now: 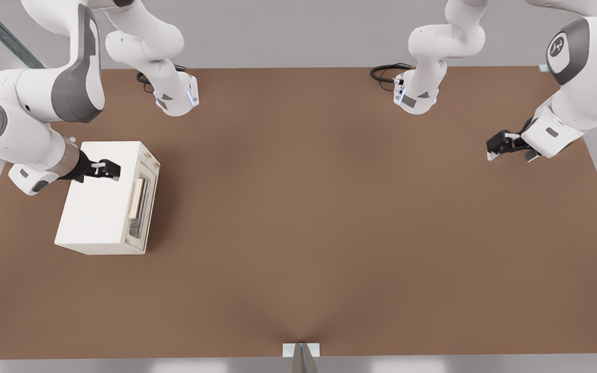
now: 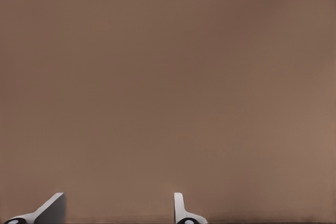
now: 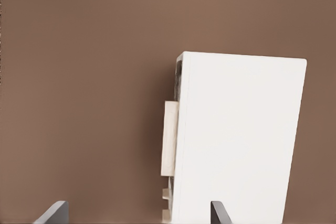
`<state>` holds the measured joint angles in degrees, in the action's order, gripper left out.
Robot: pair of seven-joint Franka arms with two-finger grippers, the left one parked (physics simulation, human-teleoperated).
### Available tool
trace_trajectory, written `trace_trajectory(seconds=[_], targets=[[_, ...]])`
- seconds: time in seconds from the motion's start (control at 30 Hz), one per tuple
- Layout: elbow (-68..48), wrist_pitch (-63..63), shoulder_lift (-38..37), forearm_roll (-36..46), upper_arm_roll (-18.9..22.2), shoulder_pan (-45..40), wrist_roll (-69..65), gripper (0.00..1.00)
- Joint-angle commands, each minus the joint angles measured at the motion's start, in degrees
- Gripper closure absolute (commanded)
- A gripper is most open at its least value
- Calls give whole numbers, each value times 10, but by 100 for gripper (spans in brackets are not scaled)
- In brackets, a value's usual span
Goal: Keep left arm still and open the oven door with right arm
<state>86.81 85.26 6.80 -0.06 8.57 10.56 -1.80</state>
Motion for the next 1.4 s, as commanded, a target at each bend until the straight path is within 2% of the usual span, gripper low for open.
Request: trace_trajectory(seconds=[0.0, 0.07, 0.1, 0.13, 0.17, 0.2, 0.27, 0.37, 0.43, 0.53, 0.63, 0.77, 1.37], targets=[[0, -8, 0, 1, 1, -5, -40, 0], [2, -8, 2, -3, 2, -4, -50, 0], [-1, -5, 14, -32, -3, 17, -51, 0], [-6, -4, 35, -110, -3, 75, -51, 4], [-6, -6, 49, -167, -3, 124, -51, 74], [-2, -11, 63, -213, -3, 162, -51, 79], [12, -14, 81, -268, -2, 205, -37, 79], [60, -13, 97, -349, -3, 250, 59, 79], [78, -4, 103, -364, 0, 241, 93, 79], [141, 46, 72, -377, 3, 228, 112, 79], [159, 83, 82, -378, 2, 193, 188, 79], [158, 107, 120, -368, 1, 188, 247, 79], [236, 133, 103, -367, 1, 152, 262, 79]])
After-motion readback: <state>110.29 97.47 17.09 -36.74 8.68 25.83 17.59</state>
